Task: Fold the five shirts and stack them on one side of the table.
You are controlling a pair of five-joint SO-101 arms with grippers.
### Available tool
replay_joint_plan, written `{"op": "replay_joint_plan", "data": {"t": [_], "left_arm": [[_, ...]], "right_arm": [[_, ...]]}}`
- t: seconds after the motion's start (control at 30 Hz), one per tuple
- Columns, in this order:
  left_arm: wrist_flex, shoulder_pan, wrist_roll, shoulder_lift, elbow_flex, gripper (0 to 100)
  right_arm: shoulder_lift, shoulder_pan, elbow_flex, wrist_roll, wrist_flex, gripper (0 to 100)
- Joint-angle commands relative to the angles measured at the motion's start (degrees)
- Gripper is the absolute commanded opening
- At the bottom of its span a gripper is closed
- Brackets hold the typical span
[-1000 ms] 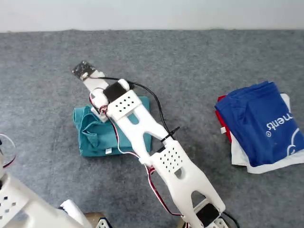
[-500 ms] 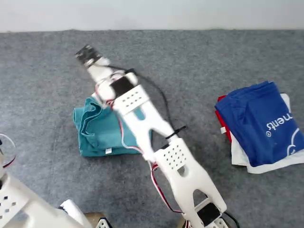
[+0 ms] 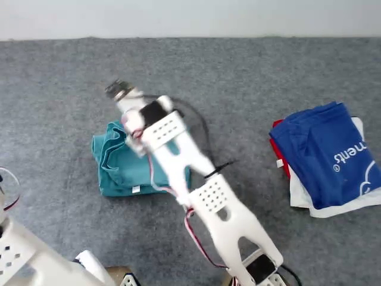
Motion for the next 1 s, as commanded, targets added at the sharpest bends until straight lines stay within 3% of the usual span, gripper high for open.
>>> {"op": "replay_joint_plan", "data": {"t": [0.0, 0.13, 0.27, 0.37, 0.57, 0.77, 0.97], "left_arm": [[0.2, 0.1, 0.4, -0.6, -0.2, 16], [0.1, 0.1, 0.4, -0.6, 0.3, 16], [-0.1, 3.3, 0.4, -0.7, 2.9, 16], [0.0, 6.9, 0.4, -0.7, 3.6, 16], [0.1, 7.5, 0.4, -0.7, 3.6, 16], [0.2, 7.5, 0.4, -0.7, 3.6, 16], [0.2, 7.5, 0.4, -0.7, 3.6, 16]], "right_arm": [[1.6, -2.1, -2.3, -0.5, -8.5, 50.5], [4.0, -2.8, -2.4, -0.2, -18.9, 50.5], [3.5, -3.8, -2.4, -0.1, -20.5, 50.5], [1.8, -4.0, -2.4, 0.7, -17.1, 50.5], [-1.3, -5.6, -2.4, 5.4, -5.0, 50.5], [-7.8, -6.4, -2.4, 9.9, -3.8, 50.5], [-11.2, -7.4, -2.0, 9.9, 1.6, 50.5]]}}
